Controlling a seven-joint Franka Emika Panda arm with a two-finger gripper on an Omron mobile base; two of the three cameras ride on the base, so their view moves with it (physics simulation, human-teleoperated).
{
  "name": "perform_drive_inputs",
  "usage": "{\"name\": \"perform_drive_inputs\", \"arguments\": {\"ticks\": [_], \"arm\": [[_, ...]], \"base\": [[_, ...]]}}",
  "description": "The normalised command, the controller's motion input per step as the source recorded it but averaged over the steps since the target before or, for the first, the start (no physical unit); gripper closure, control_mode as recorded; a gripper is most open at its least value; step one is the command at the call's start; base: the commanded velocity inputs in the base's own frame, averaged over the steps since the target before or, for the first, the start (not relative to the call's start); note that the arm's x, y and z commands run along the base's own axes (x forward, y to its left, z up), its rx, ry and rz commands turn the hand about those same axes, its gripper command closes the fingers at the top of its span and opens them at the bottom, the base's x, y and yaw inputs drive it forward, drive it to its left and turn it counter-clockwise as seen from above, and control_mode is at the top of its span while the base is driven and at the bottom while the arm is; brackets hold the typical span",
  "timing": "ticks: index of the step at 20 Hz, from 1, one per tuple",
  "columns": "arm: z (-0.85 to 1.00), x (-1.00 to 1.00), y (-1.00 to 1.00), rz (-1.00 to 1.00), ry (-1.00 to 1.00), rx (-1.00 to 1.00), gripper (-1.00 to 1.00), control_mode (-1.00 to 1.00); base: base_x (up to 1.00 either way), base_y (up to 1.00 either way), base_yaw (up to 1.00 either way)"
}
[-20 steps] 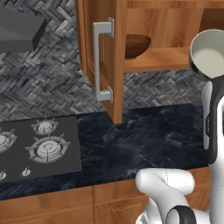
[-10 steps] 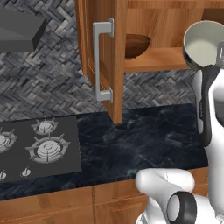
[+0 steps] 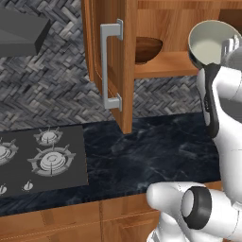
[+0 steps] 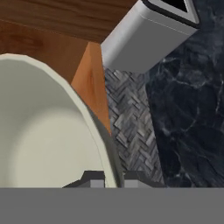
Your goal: Open the cabinet. Pick the bowls from the counter and place them in the cabinet. Then close the cabinet.
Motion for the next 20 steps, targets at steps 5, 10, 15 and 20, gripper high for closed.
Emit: {"name": "perform_drive_inputs", "arguments": {"ticks": [5, 10, 15, 20], "arm": [[0.0, 0.49, -0.08, 0.0, 0.0, 0.0, 1.0, -1.0], [0.04, 0.42, -0.16, 0.0, 0.01, 0.0, 1.0, -1.0], [0.02, 0.43, -0.15, 0.0, 0.0, 0.0, 1.0, -1.0], [0.0, 0.45, -0.12, 0.0, 0.0, 0.0, 1.0, -1.0]], "base": [[0.0, 0.0, 0.0], [0.0, 0.0, 0.0], [0.0, 0.0, 0.0], [0.0, 0.0, 0.0]]}}
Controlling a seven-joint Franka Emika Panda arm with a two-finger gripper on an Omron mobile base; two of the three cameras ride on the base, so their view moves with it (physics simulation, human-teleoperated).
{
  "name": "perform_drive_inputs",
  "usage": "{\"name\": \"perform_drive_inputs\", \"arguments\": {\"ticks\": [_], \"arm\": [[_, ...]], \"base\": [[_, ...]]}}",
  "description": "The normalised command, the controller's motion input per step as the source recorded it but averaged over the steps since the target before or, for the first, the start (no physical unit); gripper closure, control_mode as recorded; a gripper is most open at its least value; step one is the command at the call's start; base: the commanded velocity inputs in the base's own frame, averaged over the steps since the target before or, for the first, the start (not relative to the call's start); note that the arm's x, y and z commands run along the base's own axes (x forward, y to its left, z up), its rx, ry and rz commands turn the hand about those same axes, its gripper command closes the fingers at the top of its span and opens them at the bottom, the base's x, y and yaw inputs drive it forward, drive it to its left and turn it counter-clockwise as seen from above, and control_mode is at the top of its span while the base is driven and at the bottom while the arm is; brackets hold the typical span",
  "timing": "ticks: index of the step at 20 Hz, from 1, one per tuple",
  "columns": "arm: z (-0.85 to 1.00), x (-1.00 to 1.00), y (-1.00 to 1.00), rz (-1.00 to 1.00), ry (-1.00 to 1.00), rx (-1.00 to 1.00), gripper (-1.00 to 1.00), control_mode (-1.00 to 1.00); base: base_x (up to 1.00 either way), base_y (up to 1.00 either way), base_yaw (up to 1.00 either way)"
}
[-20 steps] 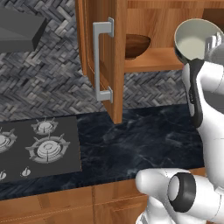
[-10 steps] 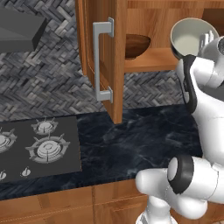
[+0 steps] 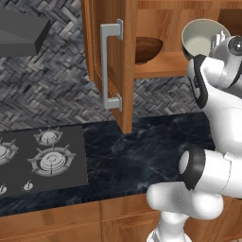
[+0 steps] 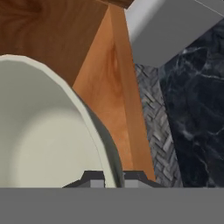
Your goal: Open the cabinet. Pick the bowls from the counter and place them in the cabinet. Then close the cabinet.
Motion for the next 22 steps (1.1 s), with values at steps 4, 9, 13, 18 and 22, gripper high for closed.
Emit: {"name": "perform_drive_inputs", "arguments": {"ticks": [4, 9, 13, 18, 22], "arm": [[0.0, 0.48, -0.14, 0.0, 0.0, 0.0, 1.0, -1.0], [0.0, 0.49, -0.13, 0.0, 0.0, 0.0, 1.0, -1.0], [0.0, 0.49, -0.15, 0.0, 0.03, 0.0, 1.0, -1.0], [0.0, 0.46, -0.17, 0.0, 0.05, 0.0, 1.0, -1.0], [0.0, 0.45, -0.15, 0.0, 0.05, 0.0, 1.0, -1.0]], "base": [[0.0, 0.0, 0.0], [0.0, 0.0, 0.0], [0.0, 0.0, 0.0], [0.0, 0.0, 0.0], [0.0, 0.0, 0.0]]}}
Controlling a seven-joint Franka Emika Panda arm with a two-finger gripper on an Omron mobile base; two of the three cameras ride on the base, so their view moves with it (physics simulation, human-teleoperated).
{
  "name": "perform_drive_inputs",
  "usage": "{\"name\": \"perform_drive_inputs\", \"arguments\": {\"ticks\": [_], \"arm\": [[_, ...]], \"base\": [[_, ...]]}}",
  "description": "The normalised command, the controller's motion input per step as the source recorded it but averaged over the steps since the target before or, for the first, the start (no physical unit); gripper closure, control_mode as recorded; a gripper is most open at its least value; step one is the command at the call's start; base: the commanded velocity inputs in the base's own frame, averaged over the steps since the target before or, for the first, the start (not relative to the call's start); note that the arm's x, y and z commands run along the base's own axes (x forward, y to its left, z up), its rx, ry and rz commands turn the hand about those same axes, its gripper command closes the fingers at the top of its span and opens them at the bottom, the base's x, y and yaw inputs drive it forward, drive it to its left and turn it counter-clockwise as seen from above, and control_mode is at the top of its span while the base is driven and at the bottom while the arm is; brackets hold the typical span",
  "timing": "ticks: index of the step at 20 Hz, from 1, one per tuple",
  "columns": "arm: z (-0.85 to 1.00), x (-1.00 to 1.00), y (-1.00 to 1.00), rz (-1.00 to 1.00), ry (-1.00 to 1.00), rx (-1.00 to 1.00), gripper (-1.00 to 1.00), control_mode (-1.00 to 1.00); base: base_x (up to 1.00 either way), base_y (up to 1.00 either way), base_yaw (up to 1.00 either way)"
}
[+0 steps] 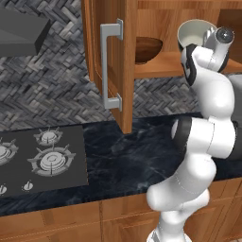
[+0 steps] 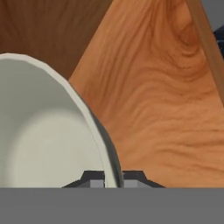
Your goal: Open the cabinet. Pick the bowls from the counter and place them in the cabinet. Then close the cabinet.
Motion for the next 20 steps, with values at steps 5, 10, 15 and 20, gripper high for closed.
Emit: {"name": "perform_drive_inputs", "arguments": {"ticks": [5, 10, 15, 20], "arm": [[-0.02, 0.42, -0.13, 0.0, 0.03, 0.0, 1.0, -1.0], [-0.2, 0.37, -0.08, 0.0, 0.0, 0.0, 1.0, -1.0], [-0.4, 0.32, -0.01, 0.0, -0.05, 0.0, 1.0, -1.0], [-0.18, 0.06, 0.0, 0.0, -0.02, 0.0, 1.0, -1.0]], "base": [[0.0, 0.0, 0.0], [0.0, 0.0, 0.0], [0.0, 0.0, 0.0], [0.0, 0.0, 0.0]]}}
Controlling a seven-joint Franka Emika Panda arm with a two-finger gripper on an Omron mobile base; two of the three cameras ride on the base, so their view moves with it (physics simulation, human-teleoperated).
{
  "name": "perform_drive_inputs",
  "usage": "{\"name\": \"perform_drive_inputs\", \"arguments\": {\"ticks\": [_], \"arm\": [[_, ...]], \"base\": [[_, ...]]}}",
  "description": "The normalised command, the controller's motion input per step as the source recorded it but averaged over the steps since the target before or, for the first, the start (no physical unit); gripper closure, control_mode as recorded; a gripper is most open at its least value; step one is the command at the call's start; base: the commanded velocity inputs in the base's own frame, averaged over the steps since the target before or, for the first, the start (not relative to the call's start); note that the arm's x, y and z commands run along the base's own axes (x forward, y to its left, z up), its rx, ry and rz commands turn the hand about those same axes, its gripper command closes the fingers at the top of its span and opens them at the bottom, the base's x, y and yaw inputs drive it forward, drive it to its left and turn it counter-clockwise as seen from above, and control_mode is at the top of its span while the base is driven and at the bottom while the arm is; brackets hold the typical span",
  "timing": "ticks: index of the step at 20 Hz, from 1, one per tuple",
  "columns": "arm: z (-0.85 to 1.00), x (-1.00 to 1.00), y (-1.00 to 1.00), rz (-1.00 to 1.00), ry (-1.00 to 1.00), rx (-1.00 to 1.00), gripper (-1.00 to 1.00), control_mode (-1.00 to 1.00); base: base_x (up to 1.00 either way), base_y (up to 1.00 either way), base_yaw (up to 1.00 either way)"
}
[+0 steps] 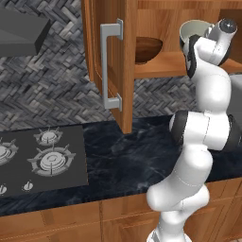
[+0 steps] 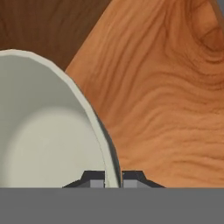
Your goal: Open the cabinet. Pick the bowls from the counter and place them in the cabinet. Then close the cabinet.
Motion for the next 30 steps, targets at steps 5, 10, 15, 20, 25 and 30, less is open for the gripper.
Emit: {"name": "perform_drive_inputs", "arguments": {"ticks": [5, 10, 15, 20, 25, 30], "arm": [[-0.04, 0.02, 0.01, 0.0, -0.05, 0.0, -1.0, -1.0], [0.01, -0.38, 0.0, 0.0, -0.19, 0.0, -1.0, -1.0], [0.0, -0.78, 0.0, 0.0, -0.16, 0.0, -1.0, -1.0], [-0.01, -1.0, 0.0, 0.0, -0.03, -0.01, -1.0, -1.0], [-0.06, -0.99, 0.0, 0.0, 0.0, -0.01, -1.0, -1.0], [0.0, -0.75, 0.0, 0.0, 0.0, -0.02, -1.0, -1.0]], "base": [[0.0, 0.0, 0.0], [0.0, 0.0, 0.0], [0.0, 0.0, 0.0], [0.0, 0.0, 0.0], [0.0, 0.0, 0.0], [0.0, 0.0, 0.0]]}}
